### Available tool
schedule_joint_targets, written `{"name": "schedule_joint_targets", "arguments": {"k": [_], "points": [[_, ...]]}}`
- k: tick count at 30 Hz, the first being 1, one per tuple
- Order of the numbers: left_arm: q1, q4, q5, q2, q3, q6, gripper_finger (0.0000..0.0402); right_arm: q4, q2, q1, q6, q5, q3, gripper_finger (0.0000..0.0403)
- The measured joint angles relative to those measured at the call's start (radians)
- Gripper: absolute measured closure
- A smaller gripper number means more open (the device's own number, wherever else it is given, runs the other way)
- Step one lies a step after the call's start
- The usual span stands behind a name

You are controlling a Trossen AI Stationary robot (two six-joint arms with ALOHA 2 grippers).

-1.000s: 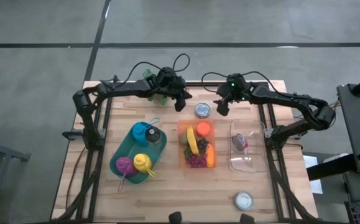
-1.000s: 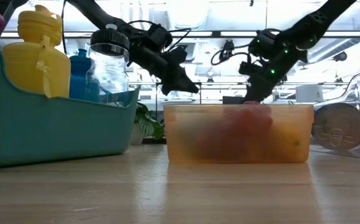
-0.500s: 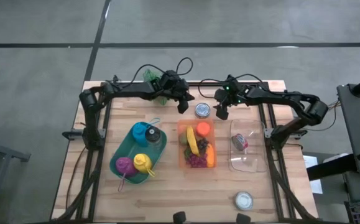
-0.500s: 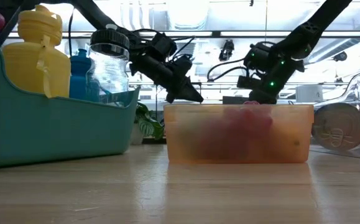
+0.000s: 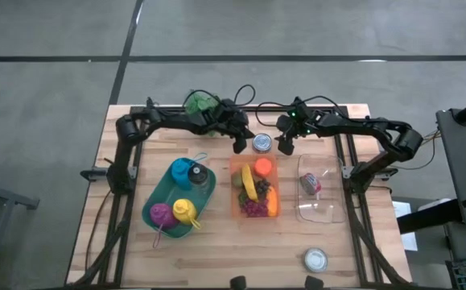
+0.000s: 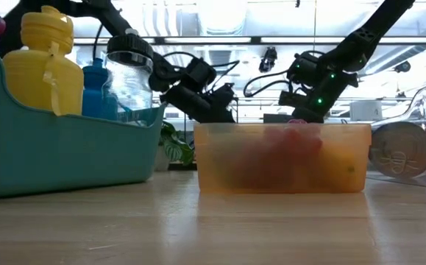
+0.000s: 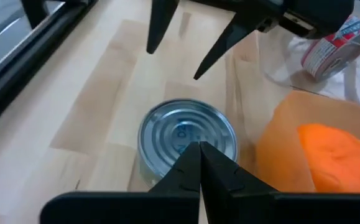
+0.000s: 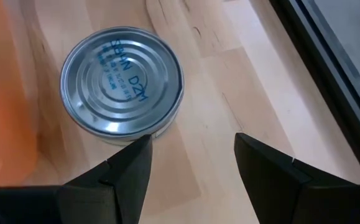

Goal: Pick & Place Food Item
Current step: Put the top green tuna can into the transparent bin

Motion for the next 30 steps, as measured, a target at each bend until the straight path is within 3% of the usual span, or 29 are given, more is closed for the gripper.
{"name": "schedule_joint_targets", "arguments": {"k": [12, 19, 23, 30], "points": [[-0.005, -0.028, 0.011, 0.009, 0.008, 0.005, 0.0400, 0.002, 0.000, 0.003, 0.016, -0.015, 0.000, 0.0176], [-0.005, -0.354, 0.000, 0.009, 0.224, 0.030, 0.0400, 0.003, 0.000, 0.003, 0.016, -0.015, 0.000, 0.0176], [-0.005, -0.449, -0.023, 0.008, 0.330, 0.008, 0.0400, 0.003, 0.000, 0.003, 0.016, -0.015, 0.000, 0.0176], [-0.015, -0.511, -0.121, 0.008, 0.341, -0.231, 0.0400, 0.003, 0.000, 0.003, 0.046, -0.015, 0.000, 0.0176]]}}
